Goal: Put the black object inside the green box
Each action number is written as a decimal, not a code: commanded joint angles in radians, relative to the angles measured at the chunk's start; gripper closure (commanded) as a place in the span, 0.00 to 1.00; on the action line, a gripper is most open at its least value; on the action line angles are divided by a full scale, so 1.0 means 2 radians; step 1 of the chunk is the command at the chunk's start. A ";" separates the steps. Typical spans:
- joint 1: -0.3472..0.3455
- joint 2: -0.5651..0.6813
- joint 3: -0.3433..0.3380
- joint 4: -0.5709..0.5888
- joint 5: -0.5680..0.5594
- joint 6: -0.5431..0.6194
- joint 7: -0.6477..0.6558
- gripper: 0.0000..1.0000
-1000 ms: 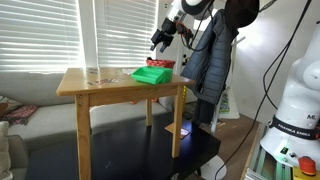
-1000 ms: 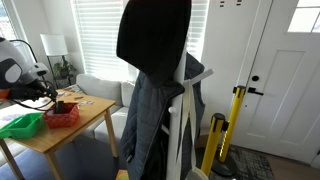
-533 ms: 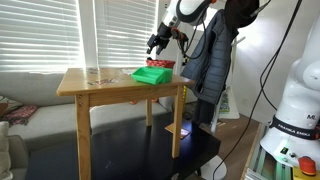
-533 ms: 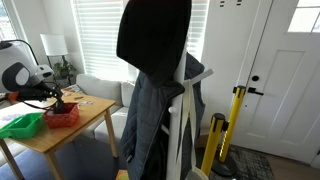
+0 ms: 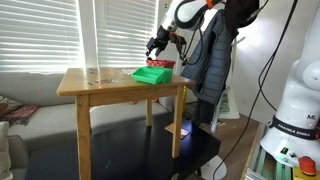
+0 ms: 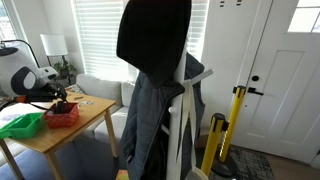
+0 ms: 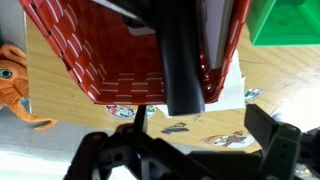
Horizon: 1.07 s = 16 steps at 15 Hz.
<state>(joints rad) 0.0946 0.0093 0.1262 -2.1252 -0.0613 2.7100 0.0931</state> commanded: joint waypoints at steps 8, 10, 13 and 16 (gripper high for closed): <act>0.004 0.027 -0.009 0.013 -0.040 0.025 0.014 0.25; 0.004 0.029 -0.010 0.015 -0.041 0.025 0.015 0.28; 0.004 0.029 -0.010 0.016 -0.040 0.026 0.015 0.40; 0.004 0.030 -0.010 0.018 -0.040 0.025 0.015 0.46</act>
<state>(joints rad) 0.0947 0.0484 0.1168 -2.1137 -0.1130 2.7493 0.0931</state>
